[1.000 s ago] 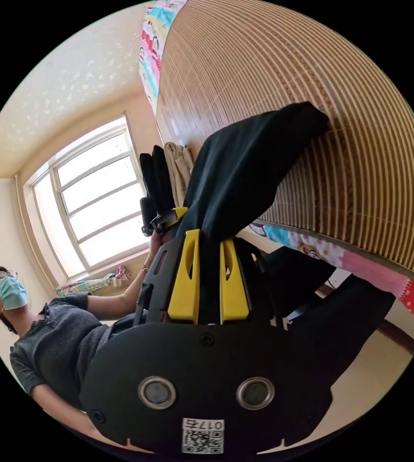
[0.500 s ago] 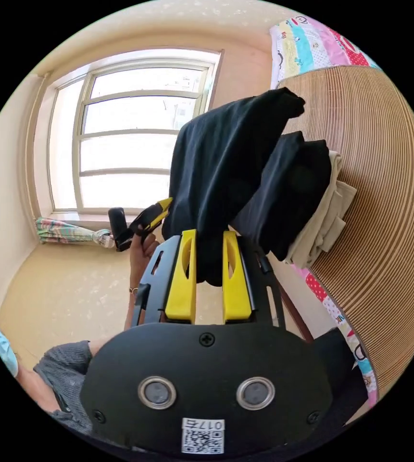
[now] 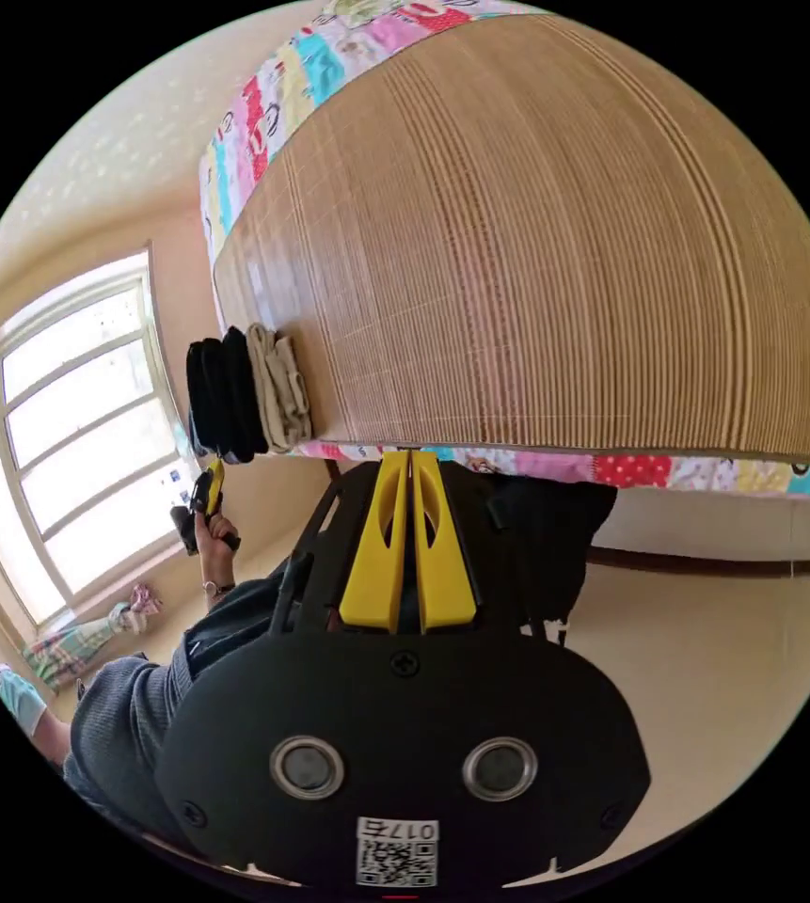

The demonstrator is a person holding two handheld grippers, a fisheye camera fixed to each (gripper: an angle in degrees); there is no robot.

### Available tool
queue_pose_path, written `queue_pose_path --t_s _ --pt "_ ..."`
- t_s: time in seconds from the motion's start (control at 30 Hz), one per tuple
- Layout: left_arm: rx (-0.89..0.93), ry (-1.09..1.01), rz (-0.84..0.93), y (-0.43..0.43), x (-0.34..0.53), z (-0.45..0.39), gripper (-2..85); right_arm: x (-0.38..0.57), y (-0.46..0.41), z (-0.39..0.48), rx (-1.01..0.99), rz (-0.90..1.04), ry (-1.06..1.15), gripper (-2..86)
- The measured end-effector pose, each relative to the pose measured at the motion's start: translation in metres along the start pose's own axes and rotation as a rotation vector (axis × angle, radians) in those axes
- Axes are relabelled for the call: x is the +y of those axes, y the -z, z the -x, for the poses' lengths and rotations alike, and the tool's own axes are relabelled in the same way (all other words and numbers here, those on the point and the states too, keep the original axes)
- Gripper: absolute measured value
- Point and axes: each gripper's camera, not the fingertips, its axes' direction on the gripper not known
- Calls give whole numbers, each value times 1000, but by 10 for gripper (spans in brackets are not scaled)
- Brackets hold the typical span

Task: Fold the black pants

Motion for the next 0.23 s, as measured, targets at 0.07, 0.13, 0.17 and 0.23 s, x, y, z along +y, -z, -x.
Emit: queue_pose_path --t_s 0.07,0.13,0.17,0.23 --pt "-38 -185 161 -44 2 -41 -9 32 52 -19 9 -168 -47 3" --pt "-87 -363 269 -79 16 -85 -10 71 101 -35 3 -359 -59 3" --pt "-76 -467 313 -97 29 -112 -10 80 110 -39 -7 -398 -60 3" --pt "-33 -602 370 -122 51 -147 -10 109 127 -62 -80 -492 -85 3"
